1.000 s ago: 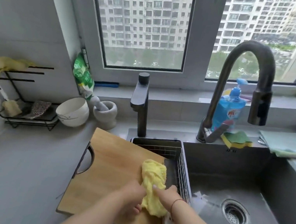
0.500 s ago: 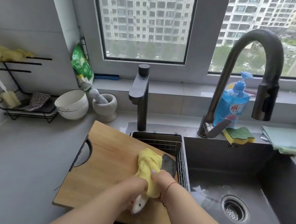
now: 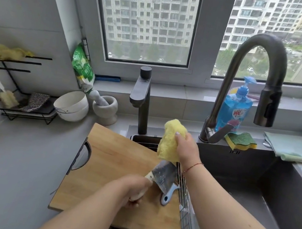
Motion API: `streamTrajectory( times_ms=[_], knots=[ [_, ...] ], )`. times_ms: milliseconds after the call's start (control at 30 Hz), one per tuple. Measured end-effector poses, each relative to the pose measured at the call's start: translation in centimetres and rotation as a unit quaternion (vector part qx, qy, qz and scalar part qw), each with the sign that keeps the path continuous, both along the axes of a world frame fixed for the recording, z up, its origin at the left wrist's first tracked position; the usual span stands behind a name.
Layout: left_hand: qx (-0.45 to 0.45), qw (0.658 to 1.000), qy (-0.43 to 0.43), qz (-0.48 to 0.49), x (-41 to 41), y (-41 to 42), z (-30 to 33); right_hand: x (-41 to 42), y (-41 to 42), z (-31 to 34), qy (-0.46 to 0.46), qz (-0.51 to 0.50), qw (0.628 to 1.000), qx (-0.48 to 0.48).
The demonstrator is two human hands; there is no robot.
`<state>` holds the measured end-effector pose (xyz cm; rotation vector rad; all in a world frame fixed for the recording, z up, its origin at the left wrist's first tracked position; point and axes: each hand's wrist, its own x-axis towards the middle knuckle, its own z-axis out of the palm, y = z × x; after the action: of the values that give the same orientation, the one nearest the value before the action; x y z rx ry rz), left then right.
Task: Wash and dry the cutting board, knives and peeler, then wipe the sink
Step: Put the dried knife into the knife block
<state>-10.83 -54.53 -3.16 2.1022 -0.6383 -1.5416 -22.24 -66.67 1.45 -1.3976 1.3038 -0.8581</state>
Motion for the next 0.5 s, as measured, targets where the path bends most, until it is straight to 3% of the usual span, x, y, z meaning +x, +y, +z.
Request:
streamTrajectory(
  times_ms=[100,200,333,433,500],
  knots=[
    [0.022,0.999,0.045,-0.004,-1.0,-0.6,-0.1,-1.4,-0.2,0.3,-0.024,-0.002,0.999,-0.022],
    [0.023,1.0,0.014,-0.007,-1.7,-0.7,0.5,-2.7,-0.2,0.6,-0.036,0.002,0.998,-0.045],
    [-0.021,0.999,-0.034,-0.001,-0.3,0.1,2.3,-3.6,0.8,0.4,0.043,0.033,0.987,-0.15],
    [-0.05,0.998,-0.034,0.016,1.4,1.5,4.1,-2.5,3.5,-0.9,0.157,0.104,0.95,-0.248],
    [-0.073,0.997,-0.019,0.02,2.5,2.3,5.2,-1.0,5.7,-2.3,0.183,0.179,0.933,-0.251]
  ],
)
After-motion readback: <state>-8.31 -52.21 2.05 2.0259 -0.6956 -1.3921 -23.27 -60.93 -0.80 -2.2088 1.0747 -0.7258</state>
